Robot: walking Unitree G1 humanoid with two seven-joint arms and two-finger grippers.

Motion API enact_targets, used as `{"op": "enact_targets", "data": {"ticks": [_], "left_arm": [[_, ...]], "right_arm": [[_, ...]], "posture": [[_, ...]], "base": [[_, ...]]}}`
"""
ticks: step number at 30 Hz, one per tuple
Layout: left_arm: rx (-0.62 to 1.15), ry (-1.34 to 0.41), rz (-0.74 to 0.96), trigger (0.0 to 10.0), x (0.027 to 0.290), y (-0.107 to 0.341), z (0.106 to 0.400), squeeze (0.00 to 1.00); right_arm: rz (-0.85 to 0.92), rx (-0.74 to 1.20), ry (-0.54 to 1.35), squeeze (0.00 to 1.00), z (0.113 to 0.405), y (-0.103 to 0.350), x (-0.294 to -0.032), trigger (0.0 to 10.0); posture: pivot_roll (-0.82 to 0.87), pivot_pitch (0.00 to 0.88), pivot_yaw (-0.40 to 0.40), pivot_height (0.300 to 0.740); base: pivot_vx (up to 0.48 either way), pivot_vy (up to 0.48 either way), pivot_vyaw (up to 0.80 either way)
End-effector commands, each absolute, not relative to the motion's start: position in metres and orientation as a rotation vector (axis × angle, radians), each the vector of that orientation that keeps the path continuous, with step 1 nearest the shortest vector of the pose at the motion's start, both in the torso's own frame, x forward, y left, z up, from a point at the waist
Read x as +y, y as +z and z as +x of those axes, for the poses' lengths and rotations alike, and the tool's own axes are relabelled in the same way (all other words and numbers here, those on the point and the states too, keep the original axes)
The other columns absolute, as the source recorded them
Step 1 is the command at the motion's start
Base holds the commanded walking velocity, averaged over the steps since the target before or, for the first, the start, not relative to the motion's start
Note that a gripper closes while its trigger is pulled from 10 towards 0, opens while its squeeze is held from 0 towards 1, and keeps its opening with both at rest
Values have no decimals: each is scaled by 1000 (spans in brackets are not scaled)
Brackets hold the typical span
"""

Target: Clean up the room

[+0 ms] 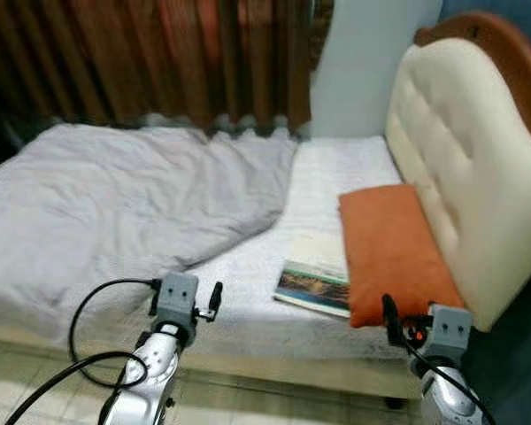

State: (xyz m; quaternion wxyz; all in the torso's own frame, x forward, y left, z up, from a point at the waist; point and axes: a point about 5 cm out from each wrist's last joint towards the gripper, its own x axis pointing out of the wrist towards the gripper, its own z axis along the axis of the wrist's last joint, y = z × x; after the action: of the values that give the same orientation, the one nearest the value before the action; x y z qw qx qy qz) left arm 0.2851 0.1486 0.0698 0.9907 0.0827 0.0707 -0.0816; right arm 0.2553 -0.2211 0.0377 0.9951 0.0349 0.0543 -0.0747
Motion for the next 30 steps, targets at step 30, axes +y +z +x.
{"op": "enact_targets", "data": {"ticks": [30], "left_arm": [[12,-205,64,10000,147,63,247,0]], "right_arm": [[-78,133,30,0,226,45,-225,10000]], "posture": [[-84,16,-112,740]], "base": [[0,475,0]]}}
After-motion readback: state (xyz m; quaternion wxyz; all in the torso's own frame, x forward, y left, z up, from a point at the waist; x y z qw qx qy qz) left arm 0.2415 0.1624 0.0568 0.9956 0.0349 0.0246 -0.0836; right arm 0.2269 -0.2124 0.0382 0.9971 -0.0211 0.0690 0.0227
